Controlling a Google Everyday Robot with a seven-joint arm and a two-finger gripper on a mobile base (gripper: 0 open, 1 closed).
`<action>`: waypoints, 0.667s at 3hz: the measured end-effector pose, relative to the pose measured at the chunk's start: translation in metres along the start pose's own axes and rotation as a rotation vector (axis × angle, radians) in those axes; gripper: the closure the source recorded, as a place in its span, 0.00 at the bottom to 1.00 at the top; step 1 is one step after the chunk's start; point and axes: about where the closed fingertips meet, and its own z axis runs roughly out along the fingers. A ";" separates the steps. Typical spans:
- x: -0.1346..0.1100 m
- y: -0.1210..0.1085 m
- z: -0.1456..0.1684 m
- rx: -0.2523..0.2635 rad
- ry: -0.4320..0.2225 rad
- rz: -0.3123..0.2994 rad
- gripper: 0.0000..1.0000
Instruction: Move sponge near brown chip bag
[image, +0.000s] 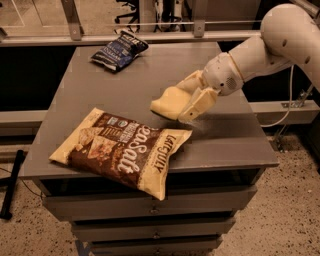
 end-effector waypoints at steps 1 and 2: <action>0.005 0.009 0.009 -0.036 0.013 -0.018 0.37; 0.008 0.011 0.013 -0.054 0.026 -0.031 0.14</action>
Offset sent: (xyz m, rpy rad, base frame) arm -0.0144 0.0024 -0.0178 -0.0436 0.0028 0.0833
